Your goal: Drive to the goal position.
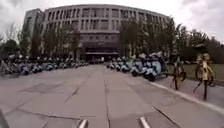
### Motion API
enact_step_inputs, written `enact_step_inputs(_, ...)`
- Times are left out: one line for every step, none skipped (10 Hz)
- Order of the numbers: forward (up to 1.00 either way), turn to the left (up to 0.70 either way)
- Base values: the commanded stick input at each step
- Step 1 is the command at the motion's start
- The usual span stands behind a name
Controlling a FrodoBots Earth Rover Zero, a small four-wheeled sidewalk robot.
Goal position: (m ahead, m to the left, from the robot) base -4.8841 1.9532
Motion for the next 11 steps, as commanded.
enact_step_inputs(1.00,0.00)
enact_step_inputs(1.00,0.00)
enact_step_inputs(1.00,0.00)
enact_step_inputs(1.00,0.00)
enact_step_inputs(1.00,0.00)
enact_step_inputs(1.00,0.00)
enact_step_inputs(1.00,0.00)
enact_step_inputs(1.00,0.00)
enact_step_inputs(1.00,0.00)
enact_step_inputs(1.00,0.00)
enact_step_inputs(1.00,0.00)
